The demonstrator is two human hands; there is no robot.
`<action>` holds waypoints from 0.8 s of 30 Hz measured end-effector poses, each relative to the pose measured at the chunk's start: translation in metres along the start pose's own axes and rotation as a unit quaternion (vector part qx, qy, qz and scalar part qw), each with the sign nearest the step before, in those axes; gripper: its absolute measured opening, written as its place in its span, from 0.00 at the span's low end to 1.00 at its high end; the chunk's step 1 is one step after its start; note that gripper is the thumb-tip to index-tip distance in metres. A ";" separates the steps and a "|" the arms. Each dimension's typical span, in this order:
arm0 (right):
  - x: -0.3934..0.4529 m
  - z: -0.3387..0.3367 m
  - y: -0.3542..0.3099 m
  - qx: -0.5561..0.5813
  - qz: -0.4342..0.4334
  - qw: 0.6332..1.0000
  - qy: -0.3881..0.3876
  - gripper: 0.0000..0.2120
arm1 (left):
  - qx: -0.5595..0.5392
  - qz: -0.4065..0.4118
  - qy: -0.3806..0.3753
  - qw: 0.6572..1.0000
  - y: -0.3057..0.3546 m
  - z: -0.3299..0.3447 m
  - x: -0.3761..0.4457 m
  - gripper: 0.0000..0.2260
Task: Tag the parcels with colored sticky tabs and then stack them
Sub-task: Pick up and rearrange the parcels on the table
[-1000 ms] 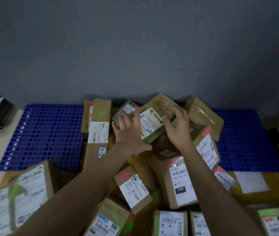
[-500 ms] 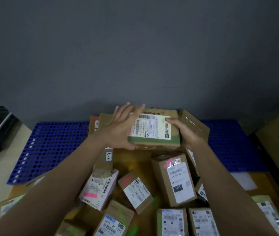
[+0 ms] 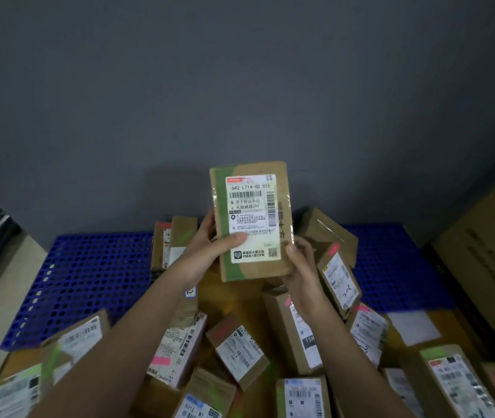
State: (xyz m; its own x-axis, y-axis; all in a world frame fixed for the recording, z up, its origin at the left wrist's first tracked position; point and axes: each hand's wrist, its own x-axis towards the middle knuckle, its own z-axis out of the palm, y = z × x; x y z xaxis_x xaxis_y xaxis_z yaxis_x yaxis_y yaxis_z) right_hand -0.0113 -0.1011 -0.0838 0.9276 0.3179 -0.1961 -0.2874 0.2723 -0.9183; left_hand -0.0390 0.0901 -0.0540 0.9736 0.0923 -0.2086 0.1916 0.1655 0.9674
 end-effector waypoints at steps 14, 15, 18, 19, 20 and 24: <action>0.026 0.016 0.006 -0.454 0.186 0.871 0.028 0.32 | 0.274 -0.018 0.040 0.961 -0.017 -0.018 -0.002 0.21; 0.035 0.018 0.009 -0.482 0.199 0.853 0.025 0.34 | 0.292 -0.008 0.043 0.955 -0.022 -0.023 0.000 0.20; 0.059 0.027 0.017 -0.519 0.253 0.816 0.009 0.37 | 0.321 0.028 0.060 0.945 -0.036 -0.037 0.004 0.14; 0.065 0.028 0.020 -0.519 0.265 0.813 0.001 0.33 | 0.326 0.041 0.076 0.942 -0.040 -0.041 0.004 0.12; 0.070 0.030 0.022 -0.514 0.274 0.813 -0.007 0.28 | 0.344 0.057 0.101 0.932 -0.044 -0.044 0.005 0.11; 0.084 0.030 0.035 -0.445 0.300 0.844 -0.015 0.26 | 0.508 -0.008 0.146 0.849 -0.059 -0.054 0.007 0.19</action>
State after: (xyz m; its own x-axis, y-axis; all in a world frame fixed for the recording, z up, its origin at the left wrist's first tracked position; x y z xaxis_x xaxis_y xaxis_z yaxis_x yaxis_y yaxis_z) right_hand 0.0499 -0.0375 -0.1217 0.6685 0.1828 -0.7209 -0.3976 -0.7313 -0.5541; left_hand -0.0499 0.1339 -0.1199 0.9261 0.3617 -0.1072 0.3572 -0.7491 0.5579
